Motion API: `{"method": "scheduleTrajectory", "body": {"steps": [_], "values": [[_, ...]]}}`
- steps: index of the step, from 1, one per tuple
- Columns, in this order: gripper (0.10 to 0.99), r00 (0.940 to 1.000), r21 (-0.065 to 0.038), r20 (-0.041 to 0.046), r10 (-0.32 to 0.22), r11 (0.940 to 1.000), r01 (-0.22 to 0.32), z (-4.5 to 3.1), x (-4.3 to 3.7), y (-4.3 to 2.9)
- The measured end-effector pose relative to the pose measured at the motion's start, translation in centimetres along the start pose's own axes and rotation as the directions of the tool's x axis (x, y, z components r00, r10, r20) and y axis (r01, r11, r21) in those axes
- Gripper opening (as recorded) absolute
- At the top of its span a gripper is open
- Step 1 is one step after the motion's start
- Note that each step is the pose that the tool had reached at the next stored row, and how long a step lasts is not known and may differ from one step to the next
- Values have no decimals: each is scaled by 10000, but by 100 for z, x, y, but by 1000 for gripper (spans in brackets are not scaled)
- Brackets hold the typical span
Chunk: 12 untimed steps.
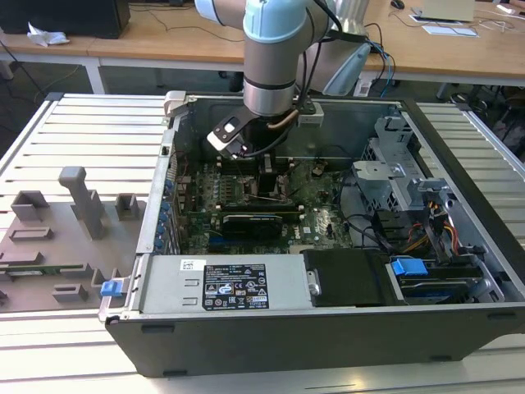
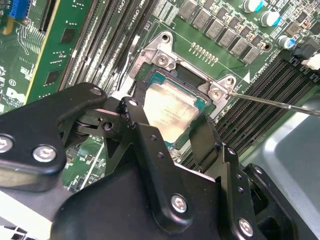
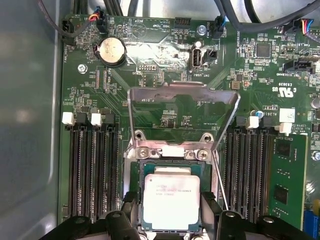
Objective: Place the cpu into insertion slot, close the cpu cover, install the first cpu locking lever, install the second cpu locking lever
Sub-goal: 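Place the cpu into insertion slot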
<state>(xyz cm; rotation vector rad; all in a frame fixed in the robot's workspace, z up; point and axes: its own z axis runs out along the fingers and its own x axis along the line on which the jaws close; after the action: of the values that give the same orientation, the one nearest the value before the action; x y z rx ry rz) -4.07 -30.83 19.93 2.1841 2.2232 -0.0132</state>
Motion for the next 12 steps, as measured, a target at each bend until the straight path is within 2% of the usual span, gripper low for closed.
{"method": "scheduleTrajectory", "body": {"steps": [4,5,7,8,9,10,12], "values": [[620,10000,-1,-1,1,10000,-1,-22,0,-4],[620,10000,0,0,1,10000,-1,-79,-2,-3],[604,10000,-1,-10,1,10000,-1,-100,-2,-2],[537,10000,-2,-26,-1,10000,1,-100,-2,2],[537,10000,7,-44,1,10000,-1,-100,-2,11],[412,10000,18,-55,0,10000,0,-101,-3,17],[294,9999,33,-118,0,10000,0,-101,-9,24]]}}
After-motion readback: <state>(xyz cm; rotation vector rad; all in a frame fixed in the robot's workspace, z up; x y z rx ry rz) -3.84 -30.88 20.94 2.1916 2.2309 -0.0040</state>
